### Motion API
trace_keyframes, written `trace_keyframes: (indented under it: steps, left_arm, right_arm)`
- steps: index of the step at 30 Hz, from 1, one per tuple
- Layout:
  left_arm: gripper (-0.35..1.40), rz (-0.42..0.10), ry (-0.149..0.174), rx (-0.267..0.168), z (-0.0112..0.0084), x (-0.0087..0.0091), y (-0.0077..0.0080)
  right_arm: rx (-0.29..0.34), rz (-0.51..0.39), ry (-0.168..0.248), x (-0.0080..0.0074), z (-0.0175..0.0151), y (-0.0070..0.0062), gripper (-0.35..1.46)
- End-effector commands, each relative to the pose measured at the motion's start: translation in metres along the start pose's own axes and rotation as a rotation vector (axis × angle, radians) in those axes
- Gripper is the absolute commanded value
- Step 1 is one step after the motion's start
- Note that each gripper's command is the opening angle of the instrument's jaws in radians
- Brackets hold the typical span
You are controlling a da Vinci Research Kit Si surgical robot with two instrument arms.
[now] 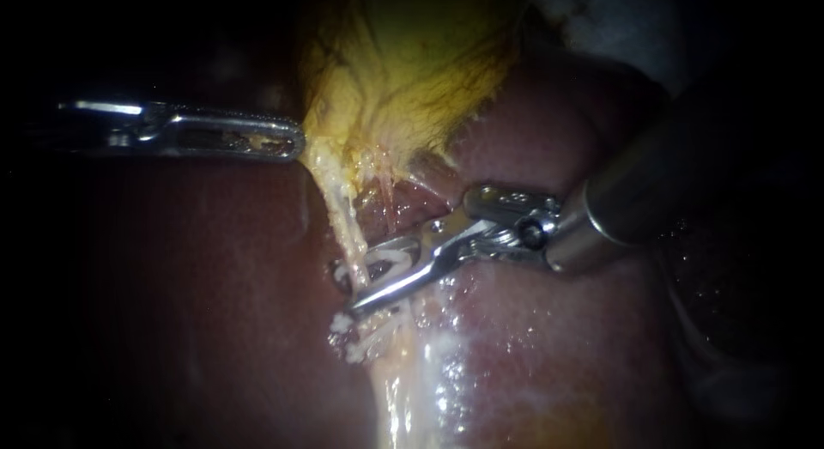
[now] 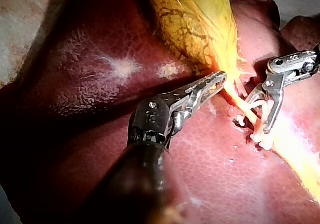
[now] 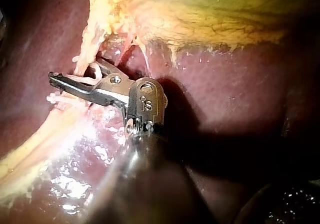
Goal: Clipping third clip left tube
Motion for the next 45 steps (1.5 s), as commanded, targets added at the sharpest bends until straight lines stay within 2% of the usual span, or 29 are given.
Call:
trace_keyframes:
  steps: [1,6,12,17,27,37,39,40,45]
  left_arm:
    - [-0.35,0.0,0.0,-0.001,0.0,0.0,0.0]
    - [-0.35,0.0,0.0,-0.001,0.0,0.0,0.0]
    - [-0.35,0.0,0.0,-0.001,0.0001,0.0,0.0]
    - [-0.35,0.0,0.0,-0.001,0.0001,0.0,0.0]
    - [-0.35,0.0,0.0,-0.001,0.0001,0.0,0.0]
    - [-0.35,0.0,0.0,-0.001,0.0001,0.0,0.0]
    - [-0.35,0.0,0.0,-0.001,0.0001,0.0,0.0]
    - [-0.35,0.0,0.0,-0.001,0.0001,0.0,0.0]
    - [-0.35,0.0,0.0,-0.001,0.0001,0.0,0.0]
  right_arm:
    - [0.007,0.006,0.011,0.0002,0.0002,-0.0002,0.52]
    - [0.053,0.027,0.074,0.0014,0.0011,-0.0011,0.52]
    - [0.066,0.039,0.104,0.0037,0.001,-0.0021,0.52]
    - [0.059,0.046,0.117,0.0047,0.0007,-0.0024,0.49]
    - [0.039,0.095,0.136,0.0049,0.0007,-0.0024,0.25]
    - [0.033,0.108,0.141,0.0048,0.0009,-0.0027,-0.11]
    - [0.033,0.108,0.141,0.0048,0.0009,-0.0028,-0.21]
    - [0.034,0.108,0.141,0.0047,0.0009,-0.0029,-0.32]
    - [0.034,0.119,0.141,0.0046,0.001,-0.0029,-0.35]
